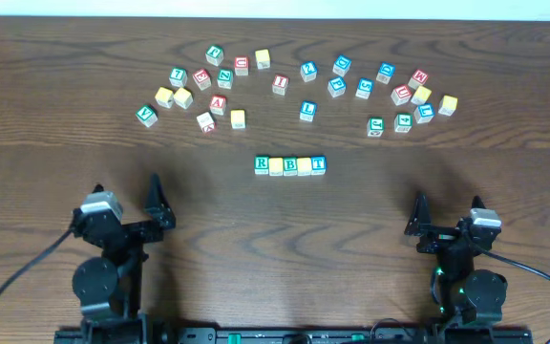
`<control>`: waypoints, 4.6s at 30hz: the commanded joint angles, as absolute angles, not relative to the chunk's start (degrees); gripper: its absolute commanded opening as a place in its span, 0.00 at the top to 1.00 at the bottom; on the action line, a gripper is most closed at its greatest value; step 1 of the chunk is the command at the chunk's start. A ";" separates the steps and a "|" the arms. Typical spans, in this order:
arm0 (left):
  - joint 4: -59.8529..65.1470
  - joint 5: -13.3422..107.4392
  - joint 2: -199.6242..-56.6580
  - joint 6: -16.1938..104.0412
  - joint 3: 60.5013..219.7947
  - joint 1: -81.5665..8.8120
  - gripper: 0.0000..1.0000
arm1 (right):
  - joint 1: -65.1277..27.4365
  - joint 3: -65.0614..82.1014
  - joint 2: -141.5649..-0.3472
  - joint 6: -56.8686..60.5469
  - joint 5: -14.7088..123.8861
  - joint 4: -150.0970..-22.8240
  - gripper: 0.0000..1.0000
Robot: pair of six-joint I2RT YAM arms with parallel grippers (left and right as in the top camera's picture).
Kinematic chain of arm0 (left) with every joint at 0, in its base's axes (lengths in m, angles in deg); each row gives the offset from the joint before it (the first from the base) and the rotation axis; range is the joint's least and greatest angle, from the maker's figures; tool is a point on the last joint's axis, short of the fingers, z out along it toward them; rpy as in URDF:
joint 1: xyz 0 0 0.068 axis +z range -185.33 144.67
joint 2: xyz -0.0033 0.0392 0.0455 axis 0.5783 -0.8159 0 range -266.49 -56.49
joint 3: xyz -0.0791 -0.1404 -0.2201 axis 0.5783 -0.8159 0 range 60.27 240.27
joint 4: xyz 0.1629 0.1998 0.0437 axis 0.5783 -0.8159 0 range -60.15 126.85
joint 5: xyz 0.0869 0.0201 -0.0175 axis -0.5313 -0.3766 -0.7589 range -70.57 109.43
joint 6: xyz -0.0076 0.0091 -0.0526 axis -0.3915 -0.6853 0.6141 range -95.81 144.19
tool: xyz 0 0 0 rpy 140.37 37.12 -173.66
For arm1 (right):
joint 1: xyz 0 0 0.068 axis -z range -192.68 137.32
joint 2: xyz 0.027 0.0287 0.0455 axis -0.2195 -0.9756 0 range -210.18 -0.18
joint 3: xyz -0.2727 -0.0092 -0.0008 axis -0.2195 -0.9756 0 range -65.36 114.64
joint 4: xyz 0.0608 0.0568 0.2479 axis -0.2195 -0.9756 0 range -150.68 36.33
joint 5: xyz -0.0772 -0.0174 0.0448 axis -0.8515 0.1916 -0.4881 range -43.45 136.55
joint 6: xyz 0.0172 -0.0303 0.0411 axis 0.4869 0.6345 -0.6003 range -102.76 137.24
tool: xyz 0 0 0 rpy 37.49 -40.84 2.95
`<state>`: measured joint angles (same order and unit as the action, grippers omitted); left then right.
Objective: Spell out ROBOT
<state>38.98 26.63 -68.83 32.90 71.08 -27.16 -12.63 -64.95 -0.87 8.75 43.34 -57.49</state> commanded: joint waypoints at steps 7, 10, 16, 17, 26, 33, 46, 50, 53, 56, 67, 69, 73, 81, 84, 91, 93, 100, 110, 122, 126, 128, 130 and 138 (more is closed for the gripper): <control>39.60 24.73 -59.41 31.28 64.76 -26.88 0.01 | -12.12 -65.04 -0.57 9.18 43.50 -57.71 0.01; 39.55 24.32 -57.71 31.26 64.00 -26.90 0.01 | -12.12 -65.04 -0.57 9.18 43.50 -57.71 0.01; 39.77 24.30 -56.57 29.73 63.26 -26.88 0.01 | -12.12 -65.04 -0.57 9.18 43.50 -57.71 0.01; 39.75 24.30 -56.57 29.73 63.19 -26.88 0.01 | -12.12 -65.04 -0.57 9.16 43.50 -57.69 0.01; 43.64 24.30 -56.57 29.75 60.48 -26.97 0.01 | -12.12 -65.04 -0.57 9.16 43.50 -57.71 0.01; 43.60 24.08 -56.57 29.31 60.50 -27.06 0.01 | -12.12 -65.04 -0.57 9.18 43.50 -57.71 0.01; 42.26 22.63 -56.57 27.59 60.50 -27.08 0.01 | -12.12 -65.04 -0.57 9.18 43.50 -57.71 0.01; 35.90 22.63 -56.57 25.90 60.50 -27.08 0.01 | -12.12 -65.04 -0.57 9.18 43.50 -57.71 0.01; 33.00 22.87 -56.57 23.96 60.50 -27.08 0.01 | -12.12 -65.04 -0.57 9.18 43.50 -57.71 0.01; 33.04 23.05 -56.57 23.32 60.50 -27.06 0.01 | -12.12 -65.04 -0.57 9.18 43.50 -57.71 0.01; 33.26 26.50 -56.57 16.33 60.50 -27.06 0.01 | -12.12 -65.04 -0.57 9.18 43.50 -57.71 0.01; 33.26 26.48 -56.55 16.94 60.50 -27.06 0.01 | -12.12 -65.04 -0.57 9.18 43.50 -57.71 0.01; 33.28 26.48 -56.55 16.92 60.50 -27.06 0.01 | -12.12 -65.04 -0.57 9.18 43.50 -57.71 0.01; 33.30 26.48 -56.53 16.92 60.50 -27.06 0.01 | -12.12 -65.04 -0.57 9.18 43.50 -57.71 0.01; 33.30 26.46 -56.53 16.92 60.50 -27.08 0.01 | -12.12 -65.04 -0.57 9.16 43.50 -57.71 0.01; 33.30 26.46 -56.53 16.92 60.50 -28.83 0.01 | -12.12 -65.04 -0.57 9.16 43.50 -57.69 0.01; 33.30 26.46 -56.53 16.92 60.50 -28.83 0.01 | -12.12 -65.04 -0.57 9.18 43.50 -57.69 0.01; 33.30 26.46 -56.57 16.92 60.50 -28.83 0.01 | -12.12 -65.04 -0.57 9.18 43.50 -57.71 0.01; 33.30 26.46 -56.72 16.92 60.50 -28.83 0.01 | -12.12 -65.04 -0.57 9.18 43.50 -57.71 0.01; 33.30 26.46 -56.72 16.92 60.50 -28.83 0.01 | -12.12 -65.04 -0.57 9.18 43.50 -57.71 0.01; 33.30 26.46 -56.70 16.92 60.50 -28.83 0.01 | -12.12 -65.04 -0.57 9.18 43.50 -57.71 0.01; 33.30 26.46 -56.72 16.92 60.50 -28.83 0.01 | -12.12 -65.04 -0.57 9.16 43.50 -57.71 0.01; 33.30 26.46 -56.72 16.92 60.50 -28.83 0.01 | -12.12 -65.04 -0.57 9.18 43.50 -57.71 0.01; 33.30 26.46 -56.72 16.92 60.50 -28.83 0.01 | -12.12 -65.04 -0.57 9.16 43.50 -57.69 0.01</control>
